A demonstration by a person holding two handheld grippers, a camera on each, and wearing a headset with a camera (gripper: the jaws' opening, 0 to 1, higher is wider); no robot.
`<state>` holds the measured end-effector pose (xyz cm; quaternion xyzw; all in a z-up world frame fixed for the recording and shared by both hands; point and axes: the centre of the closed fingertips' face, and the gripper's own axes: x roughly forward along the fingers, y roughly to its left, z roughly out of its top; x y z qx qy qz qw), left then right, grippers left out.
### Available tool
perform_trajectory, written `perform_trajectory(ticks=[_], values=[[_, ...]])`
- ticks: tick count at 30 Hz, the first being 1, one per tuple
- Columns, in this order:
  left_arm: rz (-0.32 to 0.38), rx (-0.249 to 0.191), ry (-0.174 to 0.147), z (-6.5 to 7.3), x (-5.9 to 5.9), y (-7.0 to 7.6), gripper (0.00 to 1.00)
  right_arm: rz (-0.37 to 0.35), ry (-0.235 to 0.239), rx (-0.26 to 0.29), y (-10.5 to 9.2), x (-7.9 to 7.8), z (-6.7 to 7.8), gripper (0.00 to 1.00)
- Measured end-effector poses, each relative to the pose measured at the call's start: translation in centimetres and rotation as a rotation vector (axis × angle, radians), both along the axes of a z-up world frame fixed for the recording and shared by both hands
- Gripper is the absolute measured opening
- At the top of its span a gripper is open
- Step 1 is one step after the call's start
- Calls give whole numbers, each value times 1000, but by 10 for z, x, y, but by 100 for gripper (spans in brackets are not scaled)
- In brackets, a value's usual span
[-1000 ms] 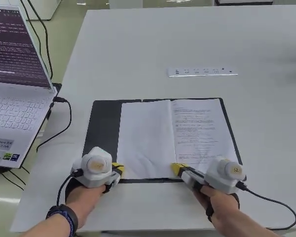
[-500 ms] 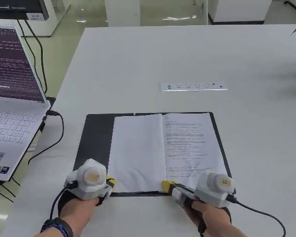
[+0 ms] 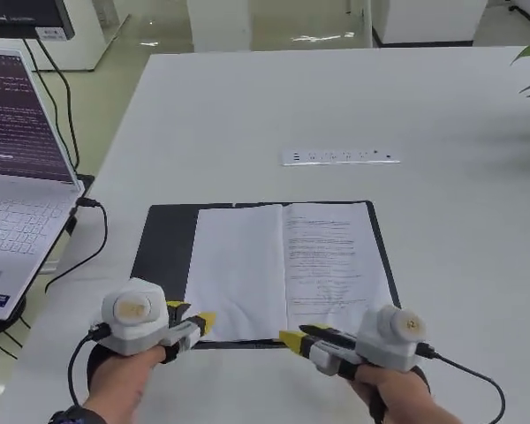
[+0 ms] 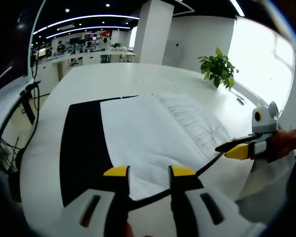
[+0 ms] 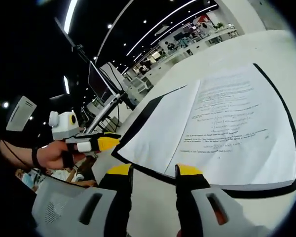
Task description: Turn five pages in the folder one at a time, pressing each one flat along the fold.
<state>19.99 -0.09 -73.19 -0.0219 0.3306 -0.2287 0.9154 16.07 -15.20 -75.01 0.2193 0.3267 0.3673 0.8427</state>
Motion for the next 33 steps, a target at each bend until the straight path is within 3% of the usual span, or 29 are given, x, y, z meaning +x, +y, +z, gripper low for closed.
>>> perform_trajectory(ticks=[5,10,15,18,23,27,33], values=[[-26,19,-26,10,-6,3,38,13,-34,-40,-17,-2,5,40],[-22,37,-14,18,-9,11,42,8,-76,-61,-31,3,18,44],[-19,33,-48,35,-9,13,44,5,-105,-82,-45,8,30,50],[-18,31,-65,45,-9,15,47,-29,-134,-70,-56,14,44,54],[2,12,-80,64,-10,18,52,-60,-176,-98,-74,20,58,57],[29,3,-84,69,-11,21,54,-112,-213,-87,-88,19,76,60],[43,8,-87,75,-19,22,59,-152,-225,-117,-102,12,77,64]])
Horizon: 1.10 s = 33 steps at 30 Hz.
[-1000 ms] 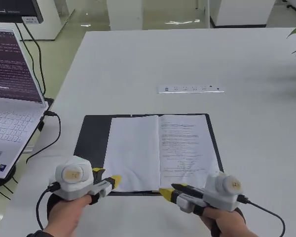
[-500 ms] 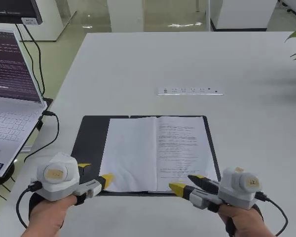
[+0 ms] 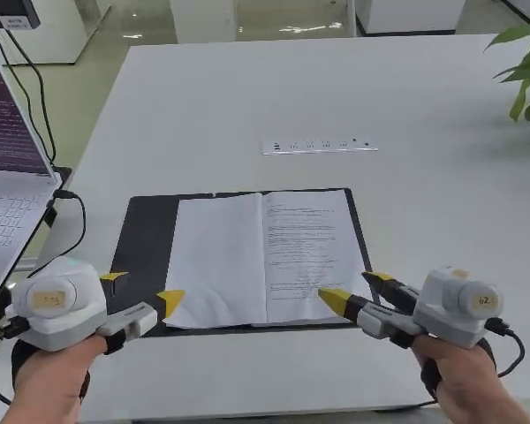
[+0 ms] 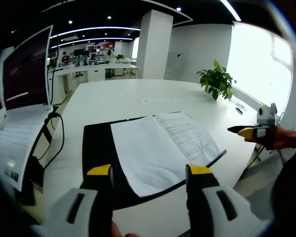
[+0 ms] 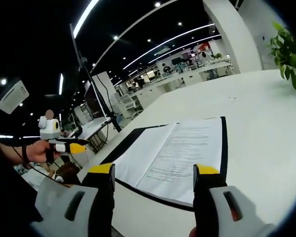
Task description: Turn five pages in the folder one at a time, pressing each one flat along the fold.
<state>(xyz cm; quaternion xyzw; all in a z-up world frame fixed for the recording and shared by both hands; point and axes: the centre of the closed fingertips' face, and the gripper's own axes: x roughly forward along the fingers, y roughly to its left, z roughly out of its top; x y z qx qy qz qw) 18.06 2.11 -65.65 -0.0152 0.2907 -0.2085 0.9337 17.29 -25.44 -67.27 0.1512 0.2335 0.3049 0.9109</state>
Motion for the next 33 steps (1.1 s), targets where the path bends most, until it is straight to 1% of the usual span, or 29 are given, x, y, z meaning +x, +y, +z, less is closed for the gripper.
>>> perform_trajectory(ticks=[1,2,5,10,12,16,19,22,23,25,29,31,33], values=[[1,4,3,0,-1,0,59,-1,-2,-4,-1,-1,1,65],[-3,13,1,1,-3,0,61,-1,-5,-21,-2,-3,1,66],[-17,20,-5,3,-4,-1,64,10,-17,-46,-5,-8,5,66],[-46,34,-12,5,-6,-1,68,-12,-11,-43,-12,-11,13,69],[-47,37,-3,5,-8,2,67,-16,12,-50,-17,-14,11,70],[-39,29,3,5,-12,3,69,-31,4,-39,-21,-19,14,74],[-32,25,6,7,-15,1,69,-39,18,-41,-22,-22,12,76],[-37,19,14,7,-17,-6,67,-28,32,-34,-20,-29,8,70],[-43,15,13,6,-17,-10,67,-26,32,-37,-19,-30,7,71],[-54,13,28,1,-18,-16,67,-19,37,-40,-18,-32,5,74],[-73,-1,31,1,-18,-31,68,-4,47,-64,-18,-38,1,74],[-91,-3,36,0,-18,-39,68,0,60,-68,-19,-40,-1,74],[-111,0,42,-2,-19,-46,69,1,63,-68,-20,-42,-1,74]])
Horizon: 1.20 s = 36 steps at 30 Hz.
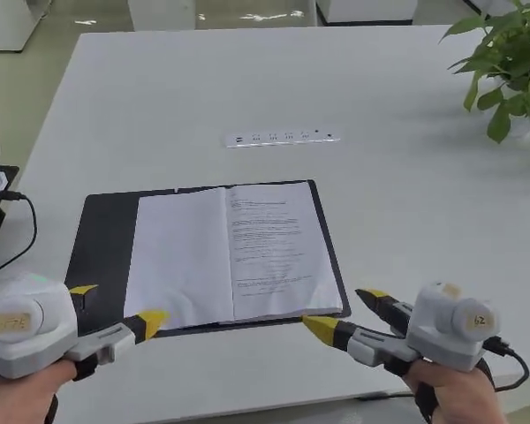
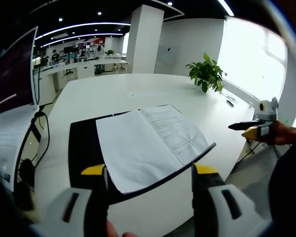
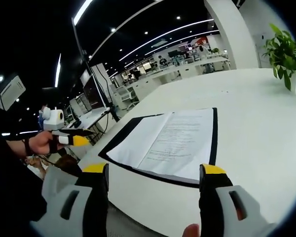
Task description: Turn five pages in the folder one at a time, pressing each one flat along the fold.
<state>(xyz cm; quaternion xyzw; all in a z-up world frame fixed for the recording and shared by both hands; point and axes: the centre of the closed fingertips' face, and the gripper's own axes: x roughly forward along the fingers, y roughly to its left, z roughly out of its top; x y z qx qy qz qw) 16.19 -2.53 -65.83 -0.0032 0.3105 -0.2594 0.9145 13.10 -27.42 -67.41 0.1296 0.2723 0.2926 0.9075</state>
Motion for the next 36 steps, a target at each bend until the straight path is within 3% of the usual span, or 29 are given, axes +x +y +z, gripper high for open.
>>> perform_trajectory(ticks=[7,9,15,22,26,36], values=[[-83,0,17,-5,2,-34,68,15,19,2,-3,-9,-3,75],[-110,-1,17,-6,8,-41,68,23,22,2,-2,-11,-4,76],[-212,17,37,-14,6,-77,68,7,15,30,-4,-8,-2,75],[-253,5,38,-13,14,-104,68,46,36,25,-7,-14,-9,77],[-294,19,39,-16,17,-123,67,37,31,57,-10,-11,-5,77],[-370,50,49,-26,28,-161,64,89,55,41,-12,-13,-15,77]])
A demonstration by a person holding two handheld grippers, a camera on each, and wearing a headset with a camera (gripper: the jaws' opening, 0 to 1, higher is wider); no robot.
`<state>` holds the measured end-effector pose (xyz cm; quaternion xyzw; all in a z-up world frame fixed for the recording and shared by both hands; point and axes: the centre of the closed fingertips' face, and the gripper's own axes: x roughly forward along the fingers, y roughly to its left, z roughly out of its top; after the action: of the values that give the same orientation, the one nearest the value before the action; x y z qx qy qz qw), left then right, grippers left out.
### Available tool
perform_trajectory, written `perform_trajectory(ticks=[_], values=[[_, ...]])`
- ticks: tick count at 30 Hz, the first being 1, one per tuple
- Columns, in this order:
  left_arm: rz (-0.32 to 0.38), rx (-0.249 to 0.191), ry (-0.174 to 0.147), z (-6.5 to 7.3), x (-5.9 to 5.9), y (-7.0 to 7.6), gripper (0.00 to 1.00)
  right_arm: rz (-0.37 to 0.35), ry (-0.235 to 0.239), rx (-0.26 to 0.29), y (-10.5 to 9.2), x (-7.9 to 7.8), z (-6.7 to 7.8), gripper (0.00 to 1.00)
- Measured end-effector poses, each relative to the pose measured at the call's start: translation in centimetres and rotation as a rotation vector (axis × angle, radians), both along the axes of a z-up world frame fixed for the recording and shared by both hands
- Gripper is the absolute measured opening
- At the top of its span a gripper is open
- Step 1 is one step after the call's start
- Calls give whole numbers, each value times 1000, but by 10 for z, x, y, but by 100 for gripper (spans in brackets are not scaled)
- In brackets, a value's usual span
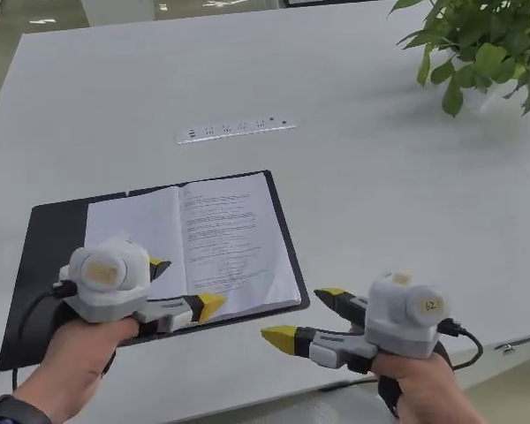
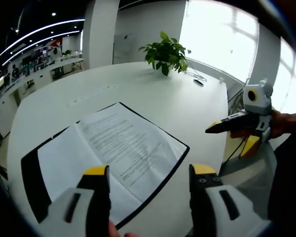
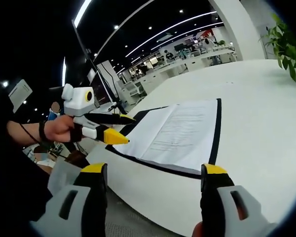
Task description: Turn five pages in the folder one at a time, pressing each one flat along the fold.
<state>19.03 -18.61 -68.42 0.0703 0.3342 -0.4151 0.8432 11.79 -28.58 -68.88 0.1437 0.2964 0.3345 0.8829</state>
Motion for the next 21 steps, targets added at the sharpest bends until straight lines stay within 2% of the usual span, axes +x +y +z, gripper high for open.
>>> perform_trajectory(ticks=[5,10,13,17,19,21], values=[[-61,35,6,-8,0,-16,65,-11,4,20,-6,-1,0,76],[-90,33,32,-15,8,-37,63,26,22,13,-5,-7,-5,78],[-136,77,12,-24,18,-45,63,28,26,15,-7,-8,-6,78],[-132,92,19,-34,24,-61,62,30,27,23,-8,-6,-7,78],[-139,136,-10,-40,29,-67,60,40,31,16,-8,-6,-9,77],[-146,134,-12,-48,32,-74,59,42,36,15,-9,-5,-10,77]])
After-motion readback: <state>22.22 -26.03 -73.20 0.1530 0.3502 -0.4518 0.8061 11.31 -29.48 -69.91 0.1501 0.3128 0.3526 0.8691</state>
